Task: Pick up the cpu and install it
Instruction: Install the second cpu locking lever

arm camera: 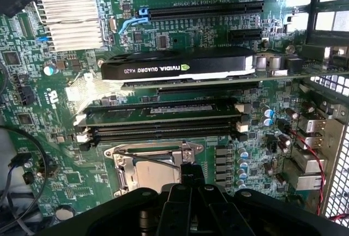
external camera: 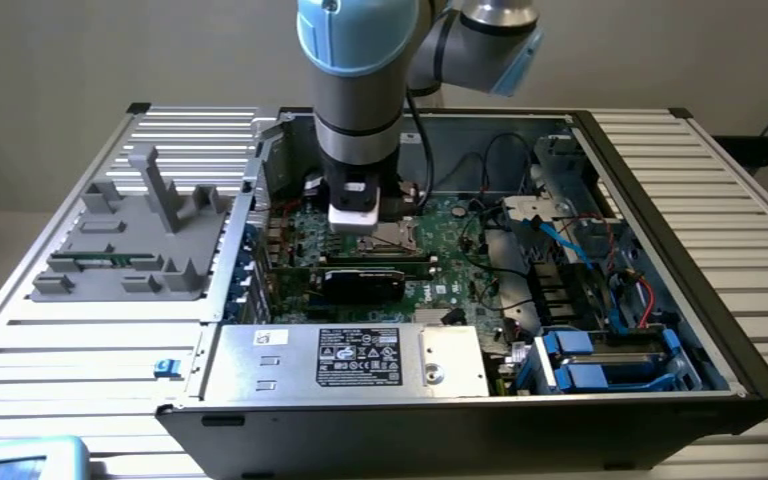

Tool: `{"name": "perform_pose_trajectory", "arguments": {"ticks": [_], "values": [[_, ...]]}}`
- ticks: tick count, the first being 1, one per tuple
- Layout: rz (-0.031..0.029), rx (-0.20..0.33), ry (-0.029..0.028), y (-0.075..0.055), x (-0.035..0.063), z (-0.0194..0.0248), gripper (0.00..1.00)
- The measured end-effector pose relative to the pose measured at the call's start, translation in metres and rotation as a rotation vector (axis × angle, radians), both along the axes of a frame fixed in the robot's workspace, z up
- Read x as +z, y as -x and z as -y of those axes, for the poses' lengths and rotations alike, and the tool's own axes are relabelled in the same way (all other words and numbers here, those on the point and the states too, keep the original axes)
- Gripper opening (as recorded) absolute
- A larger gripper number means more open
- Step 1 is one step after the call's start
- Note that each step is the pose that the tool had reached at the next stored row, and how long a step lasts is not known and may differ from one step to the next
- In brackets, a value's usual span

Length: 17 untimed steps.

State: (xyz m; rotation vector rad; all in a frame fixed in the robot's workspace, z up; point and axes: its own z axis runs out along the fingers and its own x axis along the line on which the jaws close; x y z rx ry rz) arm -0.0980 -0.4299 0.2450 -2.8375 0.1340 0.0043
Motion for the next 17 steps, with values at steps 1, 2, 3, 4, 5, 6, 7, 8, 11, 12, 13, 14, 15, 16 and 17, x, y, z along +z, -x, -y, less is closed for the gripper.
{"name": "perform_pose_trajectory", "arguments": {"ticks": [1, 2, 3, 4, 5, 6, 7, 8, 11, 12, 13, 14, 15, 16, 17], "values": [[-0.0007, -0.001, -0.0019, 0.001, -0.0009, 0.0000, 0.11], [-0.0012, -0.003, -0.0041, 0.001, -0.0020, -0.0001, 0.11], [-0.0017, -0.004, -0.0054, 0.002, -0.0032, -0.0001, 0.11], [-0.0022, -0.006, -0.0063, 0.002, -0.0043, -0.0001, 0.11], [-0.0027, -0.007, -0.0078, 0.002, -0.0053, 0.0000, 0.11], [-0.0033, -0.008, -0.0102, 0.002, -0.0061, 0.0000, 0.11], [-0.0039, -0.009, -0.0127, 0.003, -0.0070, 0.0000, 0.11], [-0.0044, -0.010, -0.0147, 0.004, -0.0080, 0.0000, 0.11], [-0.0065, -0.013, -0.0194, 0.005, -0.0110, -0.0001, 0.11], [-0.0074, -0.013, -0.0206, 0.006, -0.0120, -0.0001, 0.11], [-0.0083, -0.014, -0.0216, 0.006, -0.0131, 0.0000, 0.11], [-0.0092, -0.015, -0.0224, 0.006, -0.0142, 0.0000, 0.11], [-0.0101, -0.016, -0.0233, 0.006, -0.0153, 0.0000, 0.11], [-0.0110, -0.017, -0.0242, 0.007, -0.0164, 0.0000, 0.11], [-0.0118, -0.018, -0.0252, 0.007, -0.0176, 0.0000, 0.11]]}}
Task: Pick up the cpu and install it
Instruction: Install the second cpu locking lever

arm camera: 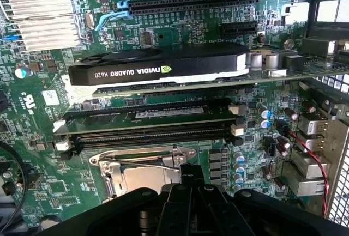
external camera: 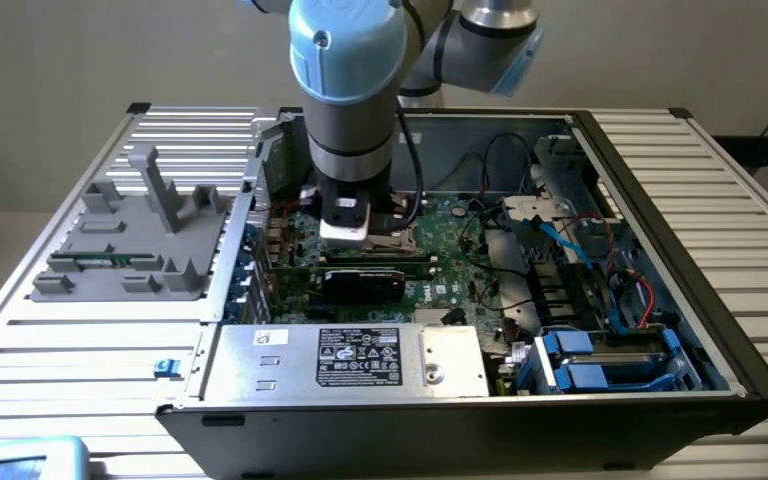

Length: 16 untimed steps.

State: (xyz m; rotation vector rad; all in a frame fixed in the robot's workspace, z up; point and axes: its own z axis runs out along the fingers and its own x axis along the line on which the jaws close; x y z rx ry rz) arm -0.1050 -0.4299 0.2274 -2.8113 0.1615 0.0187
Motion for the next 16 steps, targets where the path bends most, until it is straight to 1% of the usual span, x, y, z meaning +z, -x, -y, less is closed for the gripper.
{"name": "perform_pose_trajectory", "arguments": {"ticks": [6, 16], "values": [[-0.0037, -0.007, -0.0043, 0.002, -0.0076, 0.0000, 0.11], [-0.0071, -0.015, -0.0151, 0.006, -0.0188, 0.0001, 0.11]]}}
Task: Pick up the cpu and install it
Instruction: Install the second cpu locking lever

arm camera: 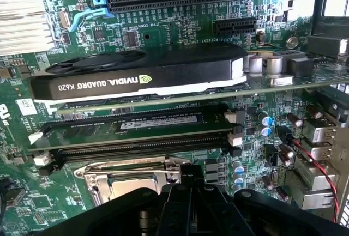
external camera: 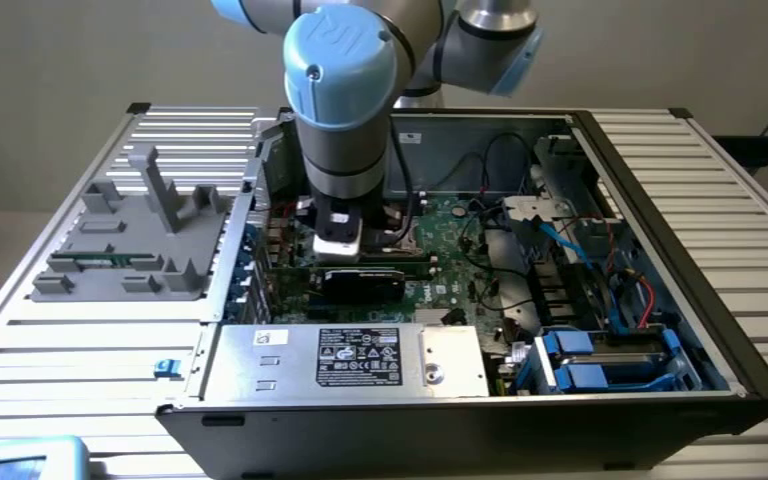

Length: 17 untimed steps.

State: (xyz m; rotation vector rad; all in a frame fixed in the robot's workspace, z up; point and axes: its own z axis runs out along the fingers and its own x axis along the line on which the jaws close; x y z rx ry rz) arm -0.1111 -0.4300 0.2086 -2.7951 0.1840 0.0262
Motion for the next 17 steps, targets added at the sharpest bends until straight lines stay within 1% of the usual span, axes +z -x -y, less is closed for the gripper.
{"name": "perform_pose_trajectory", "arguments": {"ticks": [3, 7, 17], "values": [[0.0000, -0.003, -0.0042, 0.0008, -0.0023, -0.0001, 0.11], [-0.0004, -0.006, -0.0074, 0.0013, -0.0045, 0.0000, 0.11], [-0.0003, -0.008, -0.0082, 0.0013, -0.0057, -0.0001, 0.11]]}}
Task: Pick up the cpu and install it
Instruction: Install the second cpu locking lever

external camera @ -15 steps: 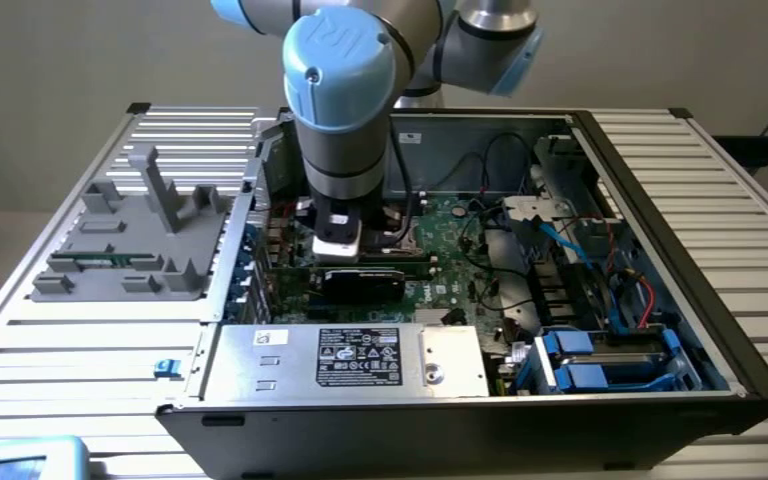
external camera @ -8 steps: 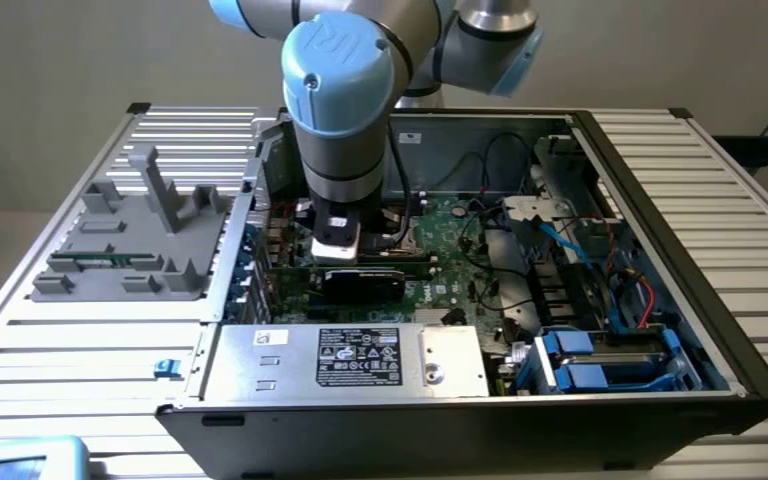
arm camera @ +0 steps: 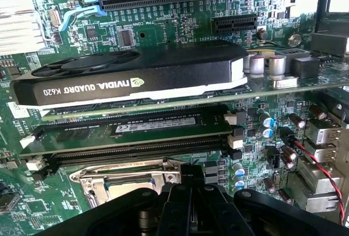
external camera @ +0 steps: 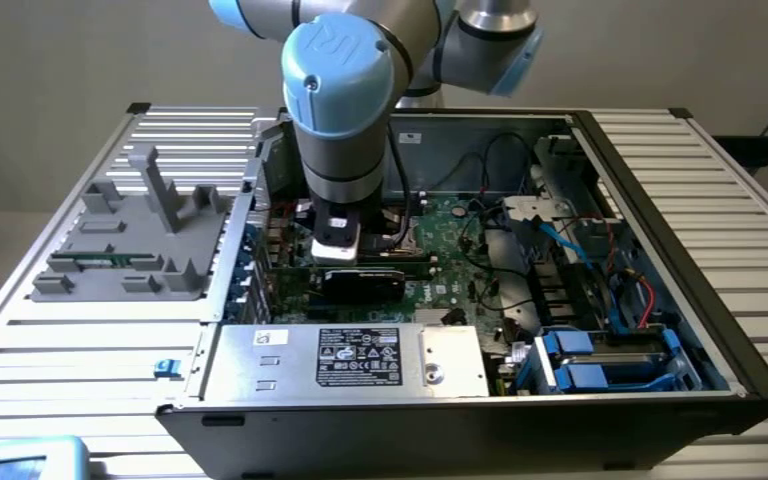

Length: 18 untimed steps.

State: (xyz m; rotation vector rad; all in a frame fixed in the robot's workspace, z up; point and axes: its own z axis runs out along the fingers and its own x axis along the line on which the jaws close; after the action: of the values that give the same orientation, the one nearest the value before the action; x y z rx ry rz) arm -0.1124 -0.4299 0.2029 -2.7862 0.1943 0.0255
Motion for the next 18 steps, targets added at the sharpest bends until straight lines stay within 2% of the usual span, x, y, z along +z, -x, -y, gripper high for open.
{"name": "perform_pose_trajectory", "arguments": {"ticks": [18], "values": [[0.0000, 0.000, 0.0001, 0.0000, -0.0044, -0.0018, 0.11]]}}
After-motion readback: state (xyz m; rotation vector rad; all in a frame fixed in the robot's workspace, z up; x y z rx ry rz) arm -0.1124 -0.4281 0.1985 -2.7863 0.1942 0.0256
